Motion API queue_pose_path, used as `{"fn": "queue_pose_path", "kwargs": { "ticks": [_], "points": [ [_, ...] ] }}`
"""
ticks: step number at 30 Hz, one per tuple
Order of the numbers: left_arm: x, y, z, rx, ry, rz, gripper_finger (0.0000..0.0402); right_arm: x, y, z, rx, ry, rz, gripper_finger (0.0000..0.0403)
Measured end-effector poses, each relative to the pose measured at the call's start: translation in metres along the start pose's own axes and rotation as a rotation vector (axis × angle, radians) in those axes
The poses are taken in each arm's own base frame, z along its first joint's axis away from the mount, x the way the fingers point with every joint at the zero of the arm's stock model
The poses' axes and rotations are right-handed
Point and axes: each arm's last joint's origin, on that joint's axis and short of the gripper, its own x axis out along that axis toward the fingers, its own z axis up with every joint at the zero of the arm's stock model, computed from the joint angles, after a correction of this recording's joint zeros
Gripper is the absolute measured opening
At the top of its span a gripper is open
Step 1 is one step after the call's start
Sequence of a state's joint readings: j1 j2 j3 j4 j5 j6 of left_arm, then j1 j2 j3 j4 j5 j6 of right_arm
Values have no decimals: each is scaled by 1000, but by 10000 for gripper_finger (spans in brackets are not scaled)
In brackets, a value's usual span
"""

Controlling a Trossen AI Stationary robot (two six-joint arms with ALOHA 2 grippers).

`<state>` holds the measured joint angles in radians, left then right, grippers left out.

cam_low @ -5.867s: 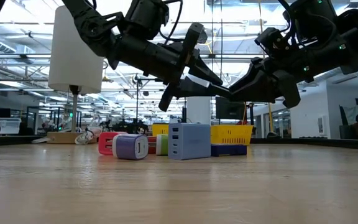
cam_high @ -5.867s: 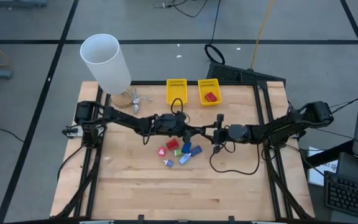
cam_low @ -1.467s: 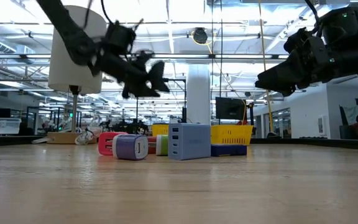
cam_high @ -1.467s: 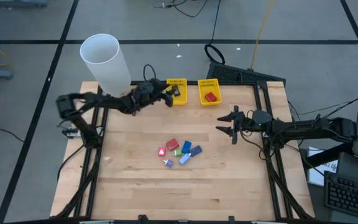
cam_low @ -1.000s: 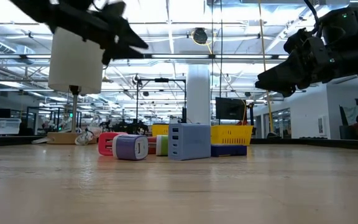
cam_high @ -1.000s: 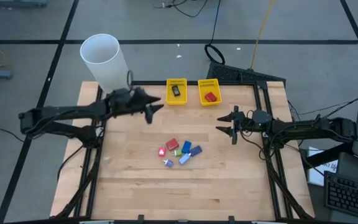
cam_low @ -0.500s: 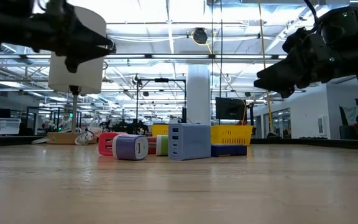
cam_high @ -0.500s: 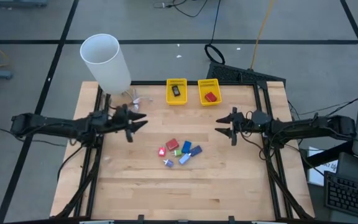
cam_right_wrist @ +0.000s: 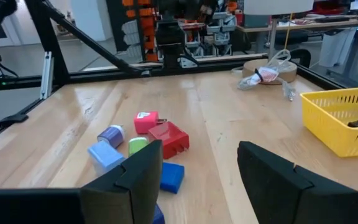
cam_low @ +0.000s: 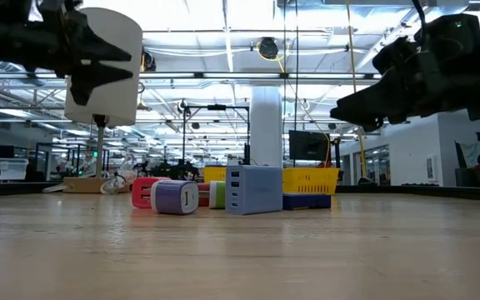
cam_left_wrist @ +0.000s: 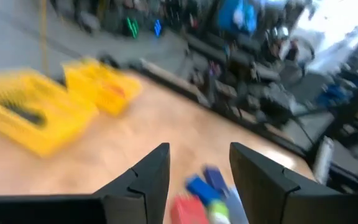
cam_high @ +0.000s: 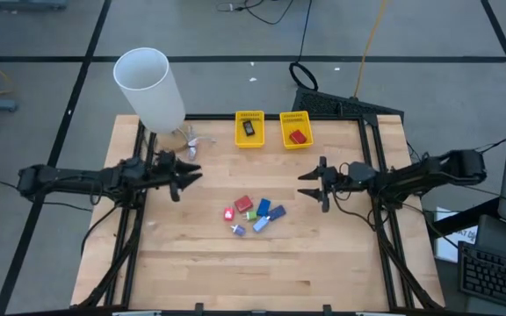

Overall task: Pick & Place Office items
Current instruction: Put the pink charger adapter into the right yellow bin

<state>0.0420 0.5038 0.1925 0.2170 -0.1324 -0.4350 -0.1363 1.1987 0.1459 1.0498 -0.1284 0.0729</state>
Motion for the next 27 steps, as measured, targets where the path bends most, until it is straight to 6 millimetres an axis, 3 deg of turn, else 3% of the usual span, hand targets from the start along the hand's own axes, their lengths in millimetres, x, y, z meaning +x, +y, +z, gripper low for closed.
{"fn": "queue_pose_path", "kwargs": {
  "ticks": [5, 9, 12, 15, 20, 27],
  "points": [
    [20, -9, -15, -87, 112, -99, 174, 3, -2, 0, 16, -29, -6, 197],
    [40, -29, -20, -95, 134, -168, 167, 3, -2, 2, -4, -54, -4, 197],
    [61, -49, -28, -75, 271, -147, 162, 2, -2, 3, -23, -65, -4, 197],
    [84, -73, -30, -60, 511, -70, 161, 2, -2, 3, -42, -62, -5, 197],
    [116, -97, -20, -118, 888, 276, 161, 3, -2, -2, -37, -14, -7, 197],
    [162, -115, -15, -153, 1032, 377, 161, 3, -2, -5, -32, 24, -8, 197]
  ]
}}
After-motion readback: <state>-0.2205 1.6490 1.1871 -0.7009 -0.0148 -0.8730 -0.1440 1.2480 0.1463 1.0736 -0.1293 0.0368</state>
